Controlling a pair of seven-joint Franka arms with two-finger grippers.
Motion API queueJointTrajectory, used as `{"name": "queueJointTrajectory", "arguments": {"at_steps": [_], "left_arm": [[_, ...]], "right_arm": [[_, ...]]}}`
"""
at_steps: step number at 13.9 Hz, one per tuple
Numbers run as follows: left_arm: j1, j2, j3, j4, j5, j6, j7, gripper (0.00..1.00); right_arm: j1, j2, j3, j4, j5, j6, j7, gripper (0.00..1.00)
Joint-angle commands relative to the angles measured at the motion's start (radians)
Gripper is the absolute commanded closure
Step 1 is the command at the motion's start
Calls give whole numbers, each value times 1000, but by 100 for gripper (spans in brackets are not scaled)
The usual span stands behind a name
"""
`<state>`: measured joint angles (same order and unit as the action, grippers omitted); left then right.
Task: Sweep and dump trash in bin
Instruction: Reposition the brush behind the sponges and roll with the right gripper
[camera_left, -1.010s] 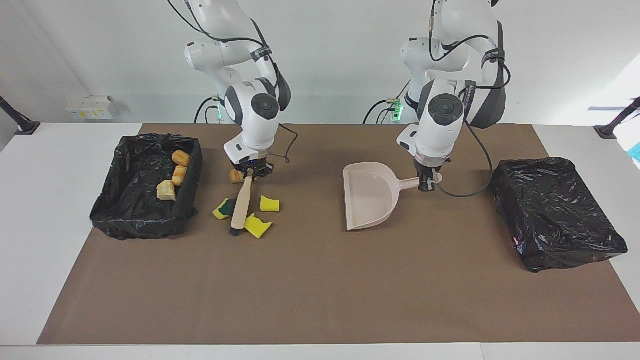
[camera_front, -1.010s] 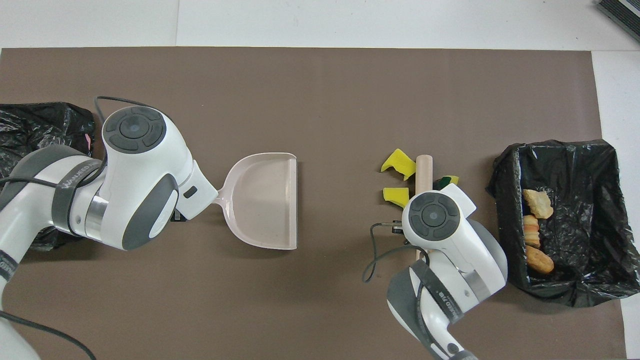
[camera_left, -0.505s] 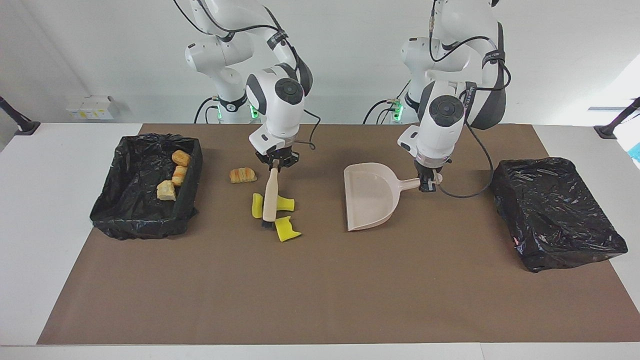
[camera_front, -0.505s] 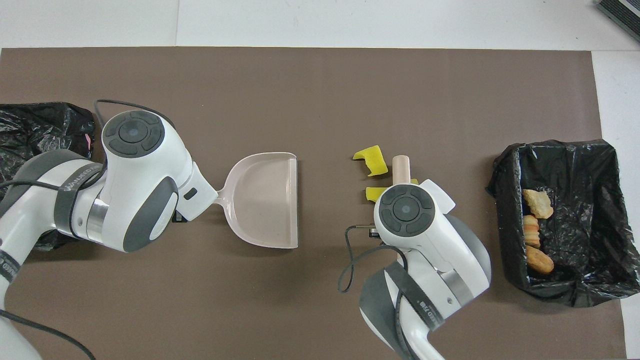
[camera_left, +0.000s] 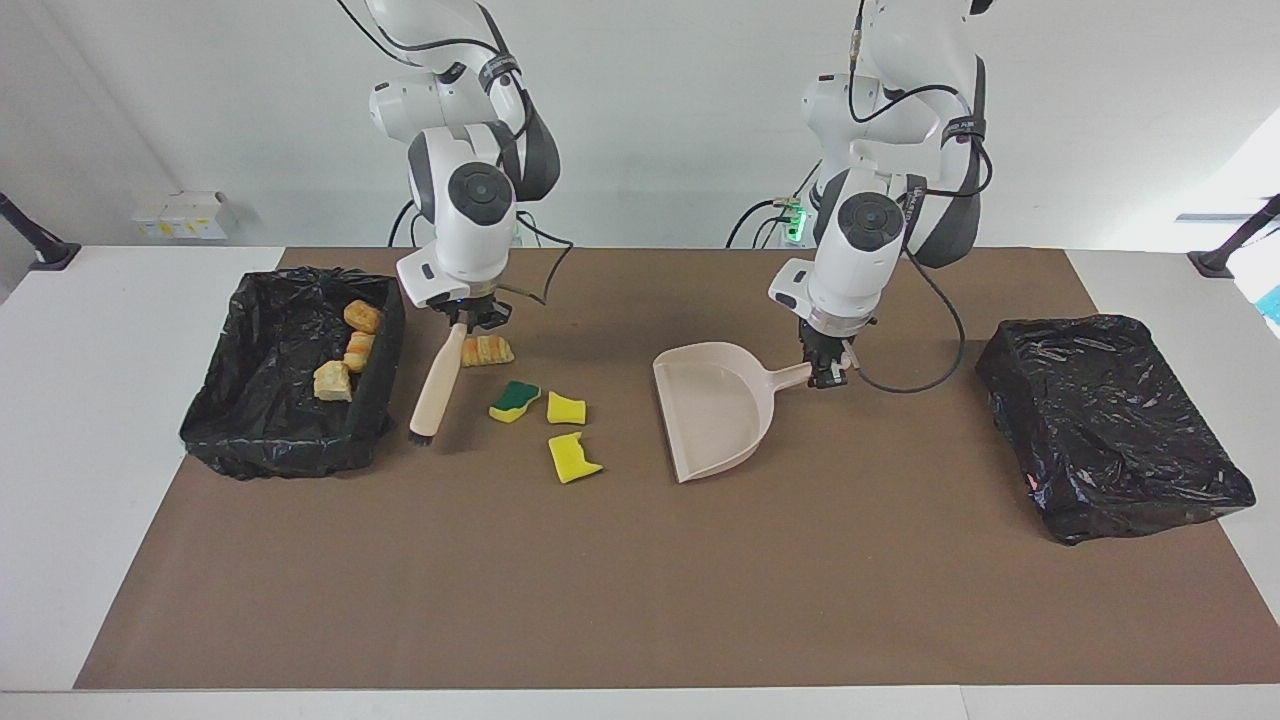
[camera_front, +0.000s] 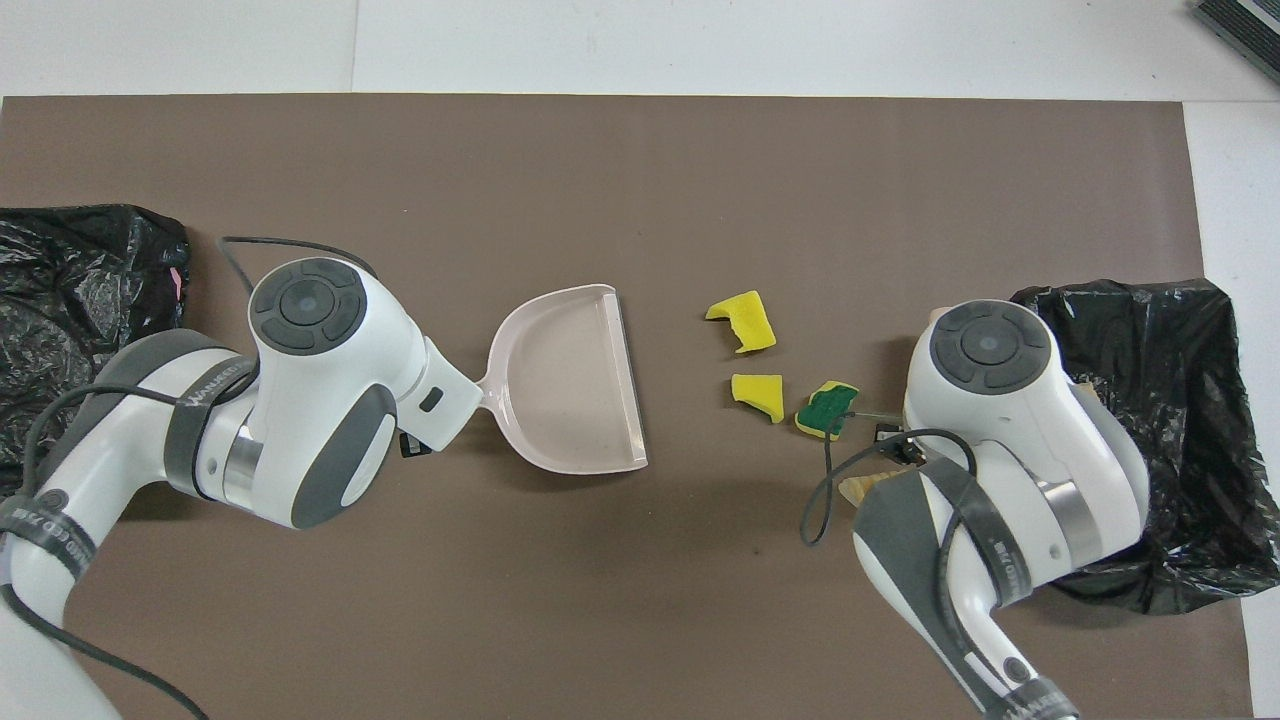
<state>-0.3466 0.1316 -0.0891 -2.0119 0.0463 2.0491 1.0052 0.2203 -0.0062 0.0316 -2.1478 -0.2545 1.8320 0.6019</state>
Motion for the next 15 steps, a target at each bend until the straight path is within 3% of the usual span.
{"name": "queueJointTrajectory", "arguments": {"at_steps": [1, 4, 6, 10, 15], "left_arm": [[-26, -29, 12, -39, -14, 28, -20, 100], [-22, -35, 12, -56, -14, 32, -20, 100], [-18, -41, 12, -70, -14, 34, -25, 100], [-28, -30, 12, -80, -14, 43, -31, 100], [-26, -30, 12, -80, -14, 43, -28, 100]], "right_arm": [[-42, -81, 14, -115, -23, 78, -36, 100], [-6, -118, 19, -155, 10, 53, -30, 100], [30, -142, 17, -181, 124, 46, 31, 100], [76, -236, 17, -291, 170, -3, 163, 100], [151, -300, 24, -339, 181, -93, 366, 100]]}}
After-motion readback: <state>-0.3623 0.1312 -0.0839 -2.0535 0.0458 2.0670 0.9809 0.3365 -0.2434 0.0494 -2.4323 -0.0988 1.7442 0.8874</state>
